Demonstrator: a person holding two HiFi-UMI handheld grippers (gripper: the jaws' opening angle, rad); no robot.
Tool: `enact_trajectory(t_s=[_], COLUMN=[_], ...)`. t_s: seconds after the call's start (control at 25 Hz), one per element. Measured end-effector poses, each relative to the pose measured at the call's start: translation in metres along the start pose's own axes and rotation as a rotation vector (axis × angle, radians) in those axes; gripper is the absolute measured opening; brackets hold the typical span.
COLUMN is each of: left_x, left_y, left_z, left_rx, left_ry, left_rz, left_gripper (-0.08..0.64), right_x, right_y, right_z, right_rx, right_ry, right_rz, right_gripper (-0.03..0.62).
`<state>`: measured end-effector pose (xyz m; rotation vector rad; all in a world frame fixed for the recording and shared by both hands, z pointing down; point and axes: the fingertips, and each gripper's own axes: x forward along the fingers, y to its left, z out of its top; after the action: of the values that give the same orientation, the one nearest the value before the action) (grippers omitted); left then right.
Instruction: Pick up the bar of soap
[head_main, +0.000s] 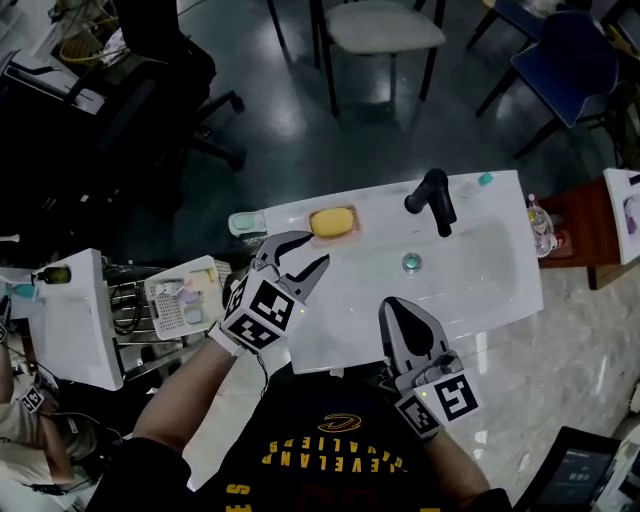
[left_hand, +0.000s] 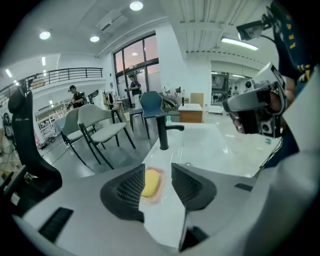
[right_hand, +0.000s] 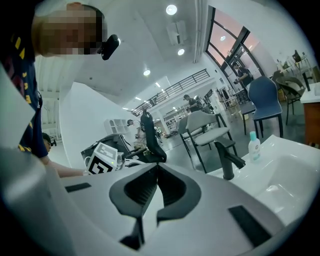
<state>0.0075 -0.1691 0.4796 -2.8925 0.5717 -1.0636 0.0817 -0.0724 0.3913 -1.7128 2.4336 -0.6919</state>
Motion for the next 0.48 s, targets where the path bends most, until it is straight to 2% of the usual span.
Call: enact_trajectory(t_s=[0.16, 0.36, 0.48], left_x=[0.024, 0.055, 0.073], left_y=[0.011, 0.015, 0.015], left_z=[-0.014, -0.035, -0.042], left_rx=[0.054, 0.088, 0.104], left_ry=[0.100, 0.241, 0.297], left_rz=[-0.002, -0.069, -0.104], left_gripper=[0.195, 0.244, 0.256], right_x=[0.000, -0.001, -0.004], right_y=[-0.009, -0.022, -0.030], right_z=[-0.001, -0.002, -0.003], right_rx=[0.025, 0.048, 0.062], right_ry=[0.000, -0.001, -0.004], right_rz=[-0.010, -0.029, -0.046], right_gripper=[0.015, 0.015, 0.015])
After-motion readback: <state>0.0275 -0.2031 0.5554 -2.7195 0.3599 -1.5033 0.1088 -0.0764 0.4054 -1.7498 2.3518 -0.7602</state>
